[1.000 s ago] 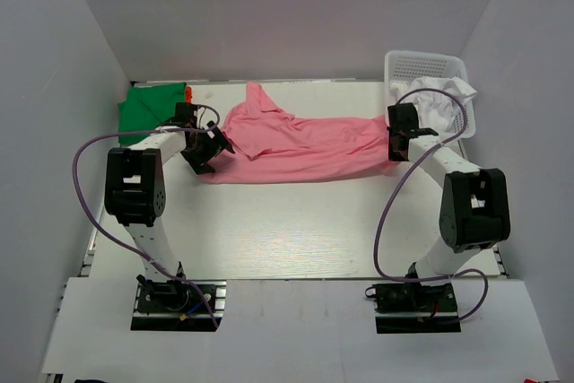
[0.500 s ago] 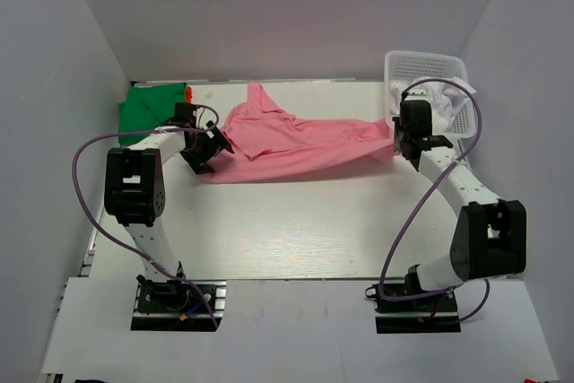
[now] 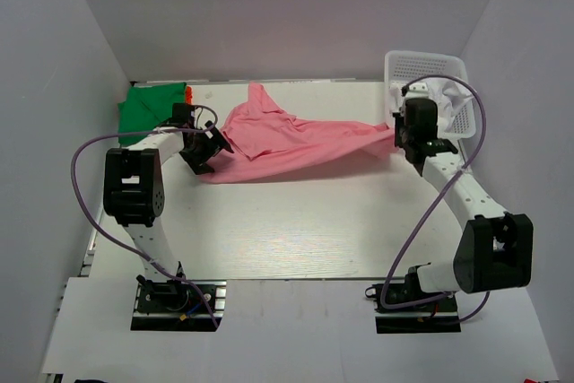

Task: Fold and stack the t-shirts

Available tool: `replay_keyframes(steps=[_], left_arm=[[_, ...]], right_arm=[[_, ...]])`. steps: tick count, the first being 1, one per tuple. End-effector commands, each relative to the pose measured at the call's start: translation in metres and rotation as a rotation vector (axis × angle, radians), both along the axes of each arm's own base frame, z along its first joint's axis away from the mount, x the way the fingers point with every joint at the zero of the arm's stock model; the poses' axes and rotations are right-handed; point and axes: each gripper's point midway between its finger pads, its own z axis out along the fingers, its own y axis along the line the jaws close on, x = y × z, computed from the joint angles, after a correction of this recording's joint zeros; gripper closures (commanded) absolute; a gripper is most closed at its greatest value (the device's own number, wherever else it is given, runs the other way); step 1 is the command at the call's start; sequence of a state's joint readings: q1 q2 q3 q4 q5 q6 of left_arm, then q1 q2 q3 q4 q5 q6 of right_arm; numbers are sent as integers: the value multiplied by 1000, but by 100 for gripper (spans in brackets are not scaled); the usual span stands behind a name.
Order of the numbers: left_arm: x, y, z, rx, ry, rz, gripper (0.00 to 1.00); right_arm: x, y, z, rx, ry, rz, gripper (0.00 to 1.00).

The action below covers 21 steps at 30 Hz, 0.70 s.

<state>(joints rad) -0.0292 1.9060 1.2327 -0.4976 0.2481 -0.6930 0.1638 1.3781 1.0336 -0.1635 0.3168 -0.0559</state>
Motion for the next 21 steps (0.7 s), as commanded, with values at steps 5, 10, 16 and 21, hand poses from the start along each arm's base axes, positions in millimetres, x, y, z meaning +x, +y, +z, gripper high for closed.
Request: replay_keyframes(steps=[5, 10, 16, 21], left_arm=[[-75, 51, -71, 213, 316, 38, 1], [-76, 68, -61, 260, 311, 106, 1], [-79, 72, -48, 262, 290, 143, 1], [-82, 70, -37, 250, 263, 144, 1]], right_arm=[[-85, -45, -107, 87, 240, -414, 100], [-106, -44, -117, 109, 342, -468, 45], [-70, 0, -74, 260, 258, -224, 11], [-62, 38, -79, 399, 290, -79, 11]])
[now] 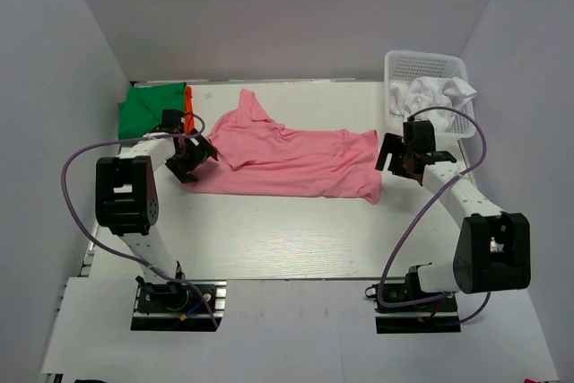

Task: Fold and stack the t-shirts

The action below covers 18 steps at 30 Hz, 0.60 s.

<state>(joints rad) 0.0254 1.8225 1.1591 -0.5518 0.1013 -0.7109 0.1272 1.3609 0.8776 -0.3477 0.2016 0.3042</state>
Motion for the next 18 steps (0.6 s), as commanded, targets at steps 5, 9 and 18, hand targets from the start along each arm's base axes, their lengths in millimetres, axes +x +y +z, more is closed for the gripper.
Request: replay_keyframes(steps=[5, 9, 18], left_arm=[[-58, 22, -26, 117, 193, 37, 1], [-57, 20, -28, 108, 183, 34, 1], [-71, 18, -44, 98, 235, 29, 1]], right_arm=[[-20, 27, -24, 129, 119, 46, 18], [-46, 33, -47, 207, 198, -13, 32], [-38, 67, -79, 376, 227, 54, 45]])
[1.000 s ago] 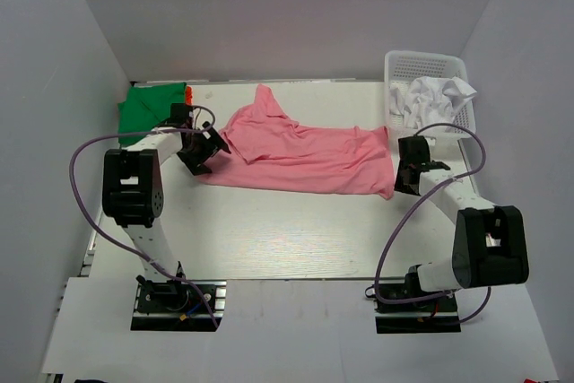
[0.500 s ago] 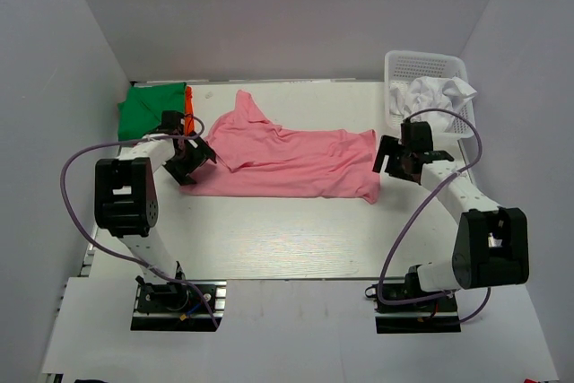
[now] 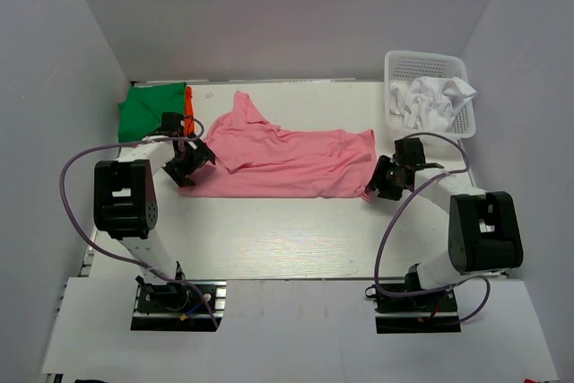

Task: Fold and stack the t-shirts

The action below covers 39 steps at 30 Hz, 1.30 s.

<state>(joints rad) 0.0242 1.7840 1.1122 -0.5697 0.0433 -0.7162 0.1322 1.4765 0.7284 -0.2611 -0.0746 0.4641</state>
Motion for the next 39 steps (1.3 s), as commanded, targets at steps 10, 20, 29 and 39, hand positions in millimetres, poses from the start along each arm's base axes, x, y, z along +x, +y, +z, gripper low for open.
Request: replay_keyframes(steps=[10, 20, 29, 39], left_arm=[[-52, 8, -32, 37, 172, 6, 1], [-59, 5, -24, 23, 161, 21, 1], [-71, 3, -23, 9, 191, 36, 1], [-59, 2, 10, 16, 82, 39, 1]], right_arm=[[47, 3, 21, -13, -119, 42, 100], [46, -38, 91, -234, -214, 5, 100], [-5, -74, 13, -391, 134, -114, 83], [34, -29, 91, -217, -214, 70, 10]])
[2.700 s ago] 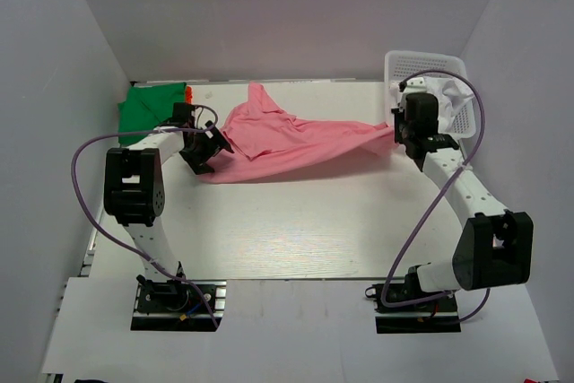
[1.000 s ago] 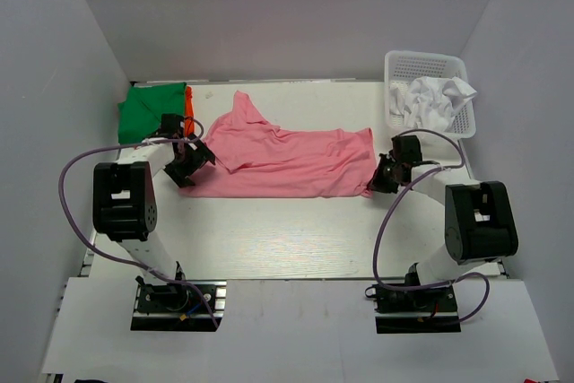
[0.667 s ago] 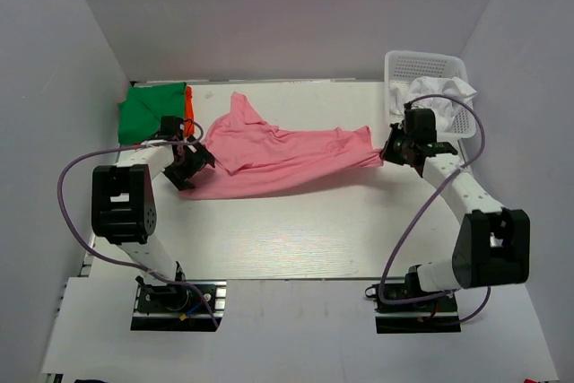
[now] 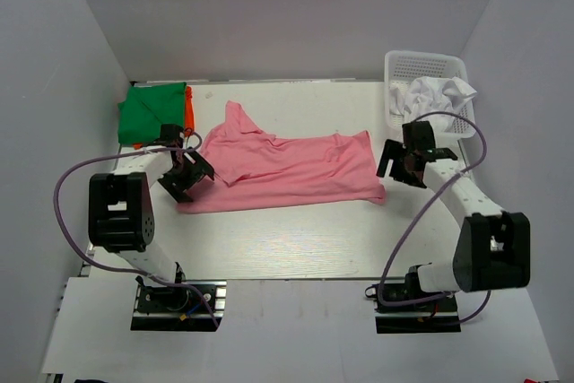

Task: Fold and stack the t-shirts

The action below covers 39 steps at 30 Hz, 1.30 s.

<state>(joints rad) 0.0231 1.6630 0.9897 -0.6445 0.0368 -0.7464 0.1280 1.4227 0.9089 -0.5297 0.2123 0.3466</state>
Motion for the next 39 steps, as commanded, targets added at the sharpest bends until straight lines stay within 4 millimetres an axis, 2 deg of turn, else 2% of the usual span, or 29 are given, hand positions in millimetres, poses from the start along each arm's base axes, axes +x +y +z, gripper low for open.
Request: replay_keyframes(steps=[1, 2, 3, 6, 9, 10, 11, 13, 14, 15, 18, 20, 22, 23, 25, 29, 30, 32, 33, 35, 36, 37, 38, 39], left_arm=[[-5, 3, 17, 22, -21, 9, 1], [-5, 0, 17, 22, -21, 0, 1], [-1, 0, 23, 22, -42, 0, 1], [9, 0, 34, 23, -81, 1, 1], [15, -8, 45, 15, -121, -33, 1], [16, -15, 46, 1, -131, -51, 1], [18, -22, 51, -11, -154, -79, 1], [24, -36, 57, -27, -192, -139, 1], [23, -45, 57, -26, -192, -175, 1], [26, -50, 62, -27, -206, -189, 1], [25, -71, 54, -33, -184, -270, 1], [23, -83, 42, -47, -147, -311, 1], [18, -90, 34, -35, -102, -345, 1], [17, -89, 26, -25, -67, -342, 1], [14, -88, 21, -2, -49, -347, 3], [18, -95, 11, -12, -56, -360, 21], [22, -100, 11, -15, -65, -362, 34], [29, -102, 11, -16, -77, -362, 47], [37, -104, 18, -18, -106, -362, 54], [48, -107, 21, -19, -120, -362, 72], [51, -105, 24, -7, -124, -357, 76], [51, -103, 22, 3, -111, -354, 86], [57, -105, 28, 2, -131, -354, 89], [55, -102, 25, 18, -108, -359, 91]], right_arm=[[32, 40, 54, 141, -239, 182, 10], [34, 43, 61, 151, -270, 207, 10], [28, 62, 59, 216, -265, 277, 10], [35, 85, 63, 267, -305, 365, 10], [37, 106, 60, 322, -308, 431, 10], [37, 110, 52, 331, -288, 435, 10], [42, 118, 56, 350, -319, 459, 10], [36, 133, 42, 407, -277, 496, 10], [38, 138, 42, 421, -289, 507, 10], [37, 140, 33, 426, -264, 501, 10], [38, 138, 11, 413, -206, 457, 10], [40, 133, -1, 401, -169, 422, 10], [43, 130, -6, 378, -159, 396, 10], [45, 129, -9, 375, -151, 391, 10], [46, 128, -10, 371, -149, 385, 10], [49, 127, -11, 363, -148, 382, 10], [48, 127, -11, 361, -147, 382, 10], [48, 127, -12, 362, -142, 380, 10], [48, 127, -11, 359, -148, 384, 10], [46, 126, -13, 357, -137, 380, 10], [46, 125, -12, 354, -139, 380, 10], [46, 125, -12, 354, -139, 380, 10], [46, 124, -13, 352, -135, 373, 10], [45, 125, -13, 350, -134, 378, 10]])
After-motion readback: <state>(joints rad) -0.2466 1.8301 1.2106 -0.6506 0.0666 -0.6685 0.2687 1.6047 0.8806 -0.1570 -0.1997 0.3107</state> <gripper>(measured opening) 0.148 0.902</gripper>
